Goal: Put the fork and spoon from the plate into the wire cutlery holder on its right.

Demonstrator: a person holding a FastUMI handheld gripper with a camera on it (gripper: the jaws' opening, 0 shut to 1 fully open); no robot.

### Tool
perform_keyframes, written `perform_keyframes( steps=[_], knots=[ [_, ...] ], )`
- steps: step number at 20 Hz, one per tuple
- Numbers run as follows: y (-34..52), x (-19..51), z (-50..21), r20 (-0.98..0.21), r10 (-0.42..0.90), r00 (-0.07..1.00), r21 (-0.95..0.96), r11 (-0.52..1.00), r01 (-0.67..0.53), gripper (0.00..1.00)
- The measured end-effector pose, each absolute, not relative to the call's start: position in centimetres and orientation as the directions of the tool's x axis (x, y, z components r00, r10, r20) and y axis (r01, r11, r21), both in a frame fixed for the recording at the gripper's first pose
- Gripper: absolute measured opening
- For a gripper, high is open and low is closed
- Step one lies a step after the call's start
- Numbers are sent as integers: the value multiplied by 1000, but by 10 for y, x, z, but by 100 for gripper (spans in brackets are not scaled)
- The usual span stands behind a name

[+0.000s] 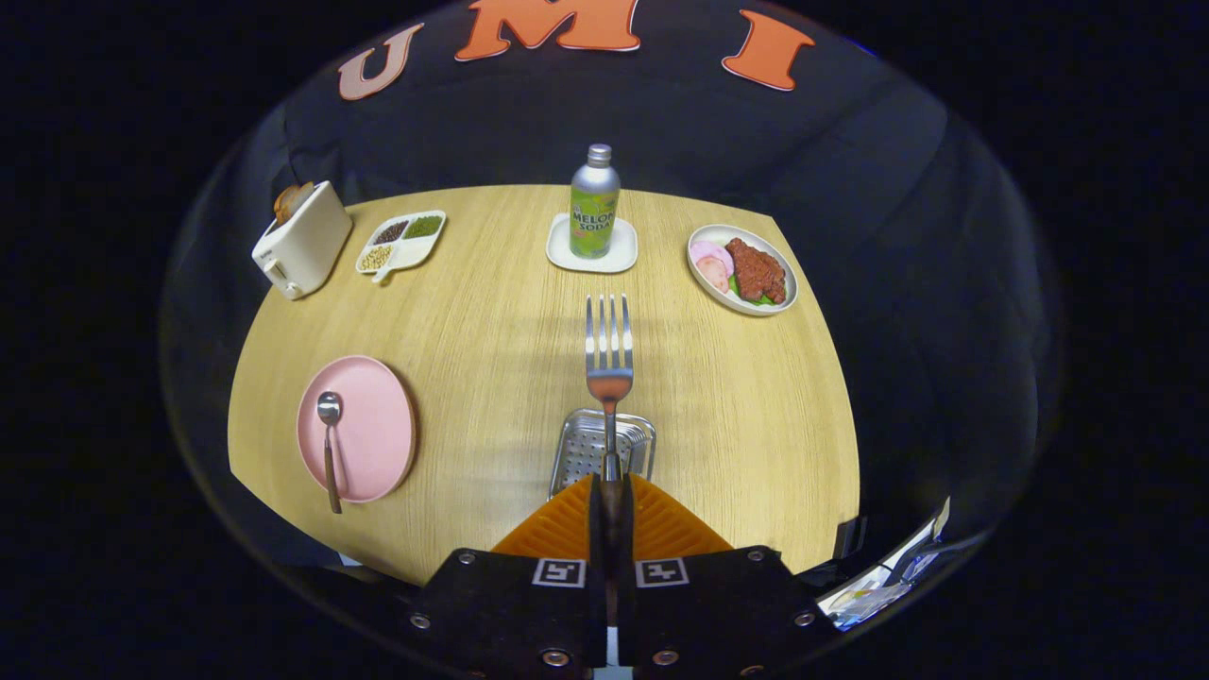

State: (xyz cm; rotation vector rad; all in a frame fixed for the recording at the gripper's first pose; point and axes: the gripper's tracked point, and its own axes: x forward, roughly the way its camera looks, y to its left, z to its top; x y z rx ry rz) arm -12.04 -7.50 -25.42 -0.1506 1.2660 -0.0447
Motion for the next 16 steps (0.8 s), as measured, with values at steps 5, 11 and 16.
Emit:
perform_keyframes(
  steps=[5,11,16],
  knots=[
    [-83,-142,-267,-974,-108,201,-127,988,-83,5],
    [-85,-156,-278,-988,-110,111,-121,987,-104,5],
    [-86,-170,-282,-994,-98,45,-102,991,-89,6]
  ],
)
